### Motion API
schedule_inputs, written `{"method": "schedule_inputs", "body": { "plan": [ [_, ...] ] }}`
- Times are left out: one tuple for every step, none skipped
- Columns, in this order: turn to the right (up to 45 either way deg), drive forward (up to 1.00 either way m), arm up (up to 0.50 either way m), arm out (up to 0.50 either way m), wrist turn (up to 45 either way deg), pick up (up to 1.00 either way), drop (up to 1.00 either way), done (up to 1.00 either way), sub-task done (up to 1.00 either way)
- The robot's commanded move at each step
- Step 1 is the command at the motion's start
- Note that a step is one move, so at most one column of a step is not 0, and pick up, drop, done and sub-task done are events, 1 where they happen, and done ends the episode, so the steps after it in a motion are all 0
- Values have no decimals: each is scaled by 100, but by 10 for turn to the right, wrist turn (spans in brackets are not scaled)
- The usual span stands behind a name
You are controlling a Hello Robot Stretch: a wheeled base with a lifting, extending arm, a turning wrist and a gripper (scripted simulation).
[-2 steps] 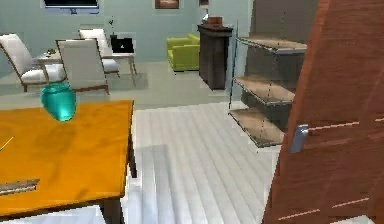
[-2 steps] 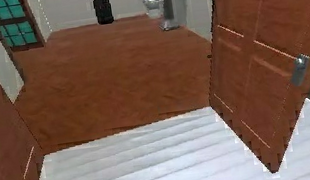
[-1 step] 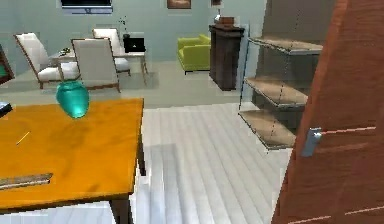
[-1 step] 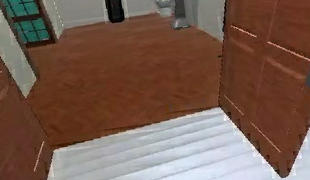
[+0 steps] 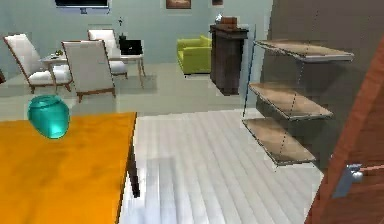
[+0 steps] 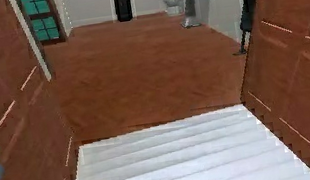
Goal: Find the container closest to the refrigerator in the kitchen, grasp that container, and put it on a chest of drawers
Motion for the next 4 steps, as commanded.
{"method": "schedule_inputs", "body": {
  "plan": [
    [-450, 0, 0, 0, 0, 0, 0, 0, 0],
    [-450, 0, 0, 0, 0, 0, 0, 0, 0],
    [-450, 0, 0, 0, 0, 0, 0, 0, 0],
    [0, 55, 0, 0, 0, 0, 0, 0, 0]
  ]
}}
